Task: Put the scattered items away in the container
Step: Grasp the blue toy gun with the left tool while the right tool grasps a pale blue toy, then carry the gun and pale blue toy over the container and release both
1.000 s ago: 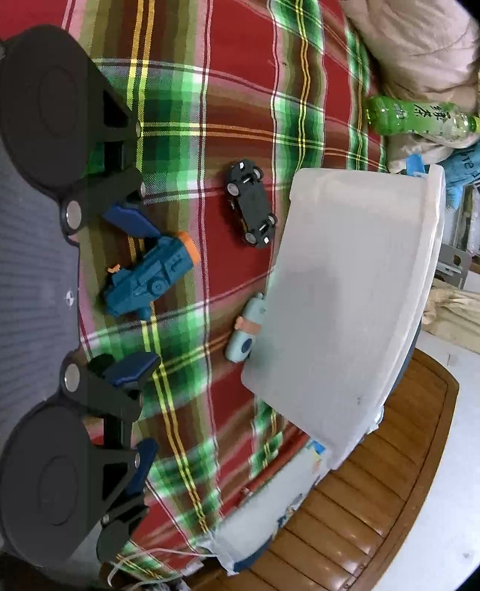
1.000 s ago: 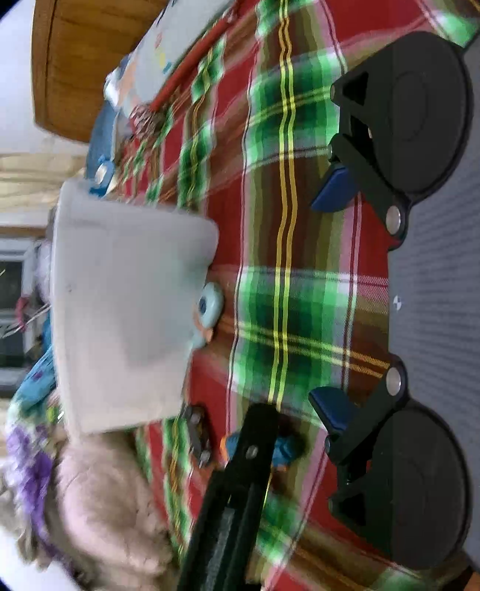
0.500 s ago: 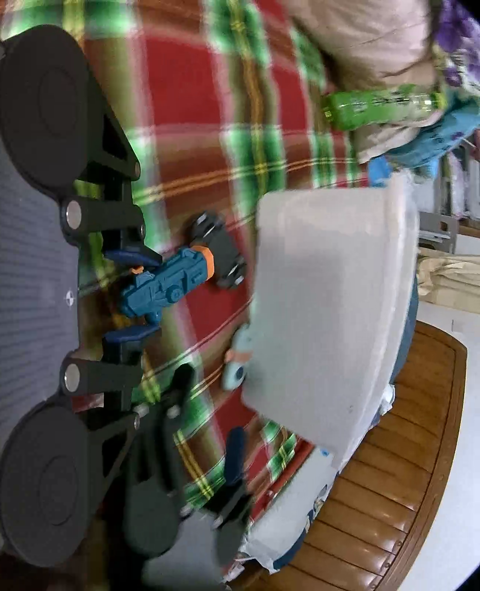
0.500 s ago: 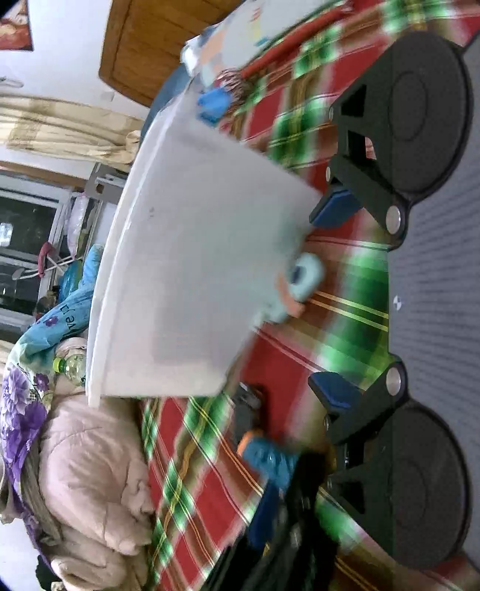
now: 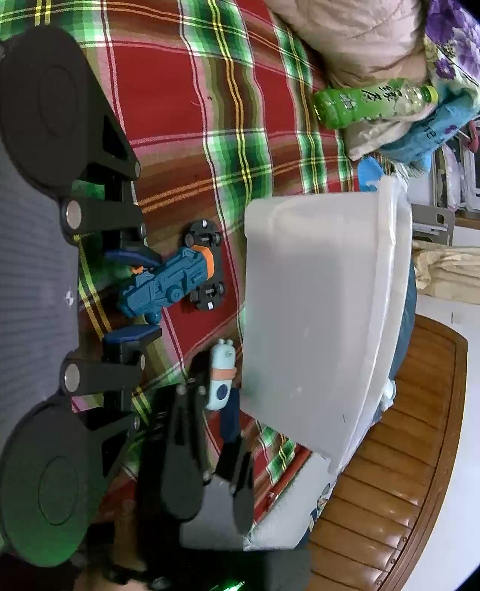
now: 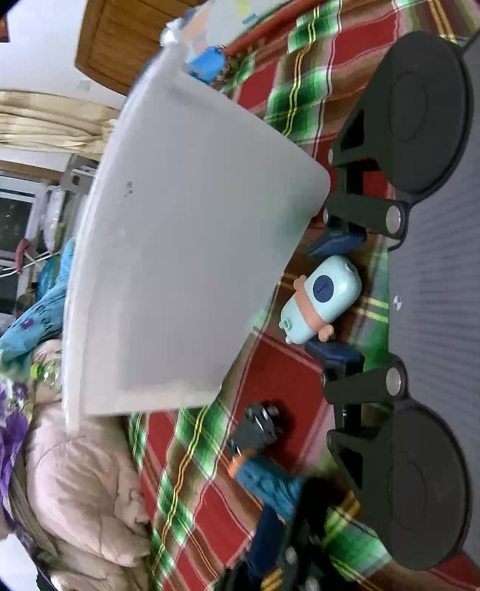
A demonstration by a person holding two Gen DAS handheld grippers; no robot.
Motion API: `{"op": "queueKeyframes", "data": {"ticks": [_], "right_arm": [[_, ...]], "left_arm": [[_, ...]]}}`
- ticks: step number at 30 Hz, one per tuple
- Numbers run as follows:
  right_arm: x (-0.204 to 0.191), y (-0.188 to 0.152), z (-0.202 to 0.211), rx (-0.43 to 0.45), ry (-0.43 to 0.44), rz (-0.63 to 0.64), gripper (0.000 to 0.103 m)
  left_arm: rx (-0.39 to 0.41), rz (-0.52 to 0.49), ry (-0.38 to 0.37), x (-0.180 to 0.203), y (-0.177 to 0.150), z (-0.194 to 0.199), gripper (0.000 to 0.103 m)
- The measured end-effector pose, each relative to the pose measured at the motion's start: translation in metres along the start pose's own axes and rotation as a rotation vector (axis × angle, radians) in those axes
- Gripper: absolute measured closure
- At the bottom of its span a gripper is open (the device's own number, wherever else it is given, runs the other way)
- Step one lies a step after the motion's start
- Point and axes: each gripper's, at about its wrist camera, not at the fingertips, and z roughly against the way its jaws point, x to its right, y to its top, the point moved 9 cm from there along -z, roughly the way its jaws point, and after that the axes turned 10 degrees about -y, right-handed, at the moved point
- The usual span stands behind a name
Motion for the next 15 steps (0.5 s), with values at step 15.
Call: {"op": "queueKeyframes", "data": {"ticks": [15], "right_arm": [[0.036,0.063,0.088,0.223,-0.076,-0.137,0.051]], "left_arm": [[0.196,-0.118,-0.046,0.052,0.070,0.054,0.065]]}}
